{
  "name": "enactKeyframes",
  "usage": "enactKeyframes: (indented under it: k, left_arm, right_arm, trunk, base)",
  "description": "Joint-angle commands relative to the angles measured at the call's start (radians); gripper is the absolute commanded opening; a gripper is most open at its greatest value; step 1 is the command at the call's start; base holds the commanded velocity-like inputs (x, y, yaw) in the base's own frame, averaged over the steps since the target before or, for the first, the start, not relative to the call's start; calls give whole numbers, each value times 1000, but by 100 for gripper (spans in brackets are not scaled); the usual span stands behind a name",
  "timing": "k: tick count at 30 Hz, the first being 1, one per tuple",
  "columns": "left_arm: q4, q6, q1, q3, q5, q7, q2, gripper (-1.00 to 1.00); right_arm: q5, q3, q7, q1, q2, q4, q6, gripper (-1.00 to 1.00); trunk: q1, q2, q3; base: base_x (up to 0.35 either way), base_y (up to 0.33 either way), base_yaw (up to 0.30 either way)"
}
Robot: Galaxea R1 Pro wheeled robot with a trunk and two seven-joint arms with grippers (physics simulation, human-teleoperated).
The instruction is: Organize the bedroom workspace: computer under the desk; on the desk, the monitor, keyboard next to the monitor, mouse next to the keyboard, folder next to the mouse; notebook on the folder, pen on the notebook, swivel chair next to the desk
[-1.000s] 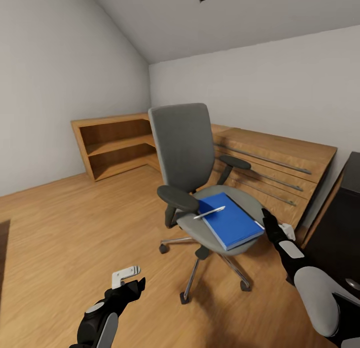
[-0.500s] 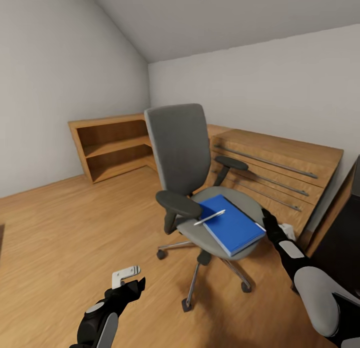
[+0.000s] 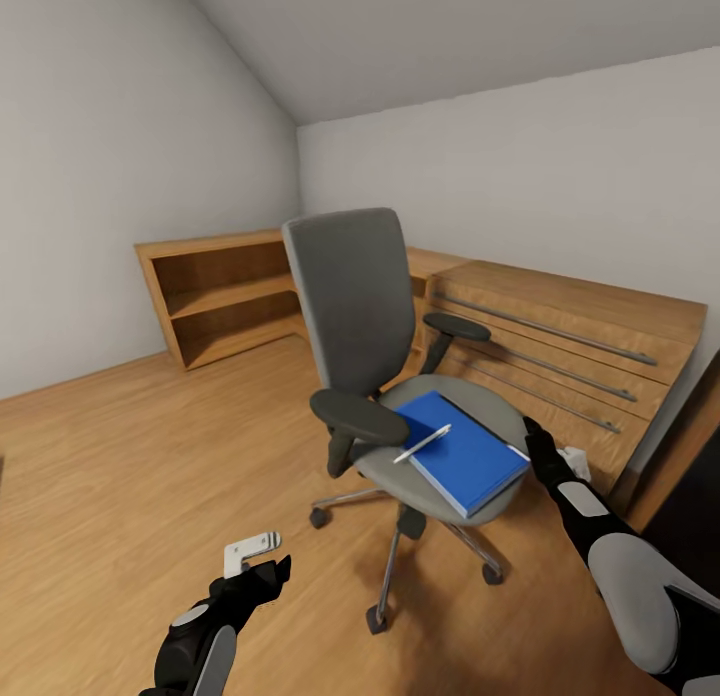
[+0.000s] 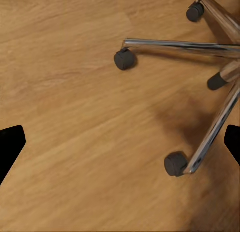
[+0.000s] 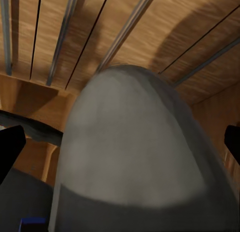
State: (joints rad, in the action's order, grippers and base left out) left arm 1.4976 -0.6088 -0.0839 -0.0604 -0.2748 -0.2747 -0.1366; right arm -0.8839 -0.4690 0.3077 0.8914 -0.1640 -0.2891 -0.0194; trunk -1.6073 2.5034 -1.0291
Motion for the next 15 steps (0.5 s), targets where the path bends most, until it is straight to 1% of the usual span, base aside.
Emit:
enactKeyframes:
  k: [1,8,10,12,15]
  left_arm:
    - [1,-3,-1,-1,-11,-9,0,100]
    - [0,-3,-1,-2,-11,-9,0,100]
    - [-5,-3,-1,-2,-11,-9,0,100]
    - [-13,-3,-1,-2,-11,-9,0,100]
    - [-17,-3,-1,-3,-11,-9,0,100]
  right_arm:
    - [-9,-2,5,0,0,1,-2,100]
    - [-8,-2,5,1,0,2,-2,100]
    - [-8,-2,5,1,0,2,-2,100]
    - [-7,-2,5,1,0,2,-2,100]
    - [-7,-2,5,1,0,2,-2,100]
  trunk:
    - [0,0,-1]
    - [0,0,-1]
    - [0,0,-1]
    - [0,0,-1]
    - [0,0,-1]
  base:
    - [54,41,0]
    - [14,11,0]
    - [-79,2,0]
    - [-213,1,0]
    - [-301,0,0]
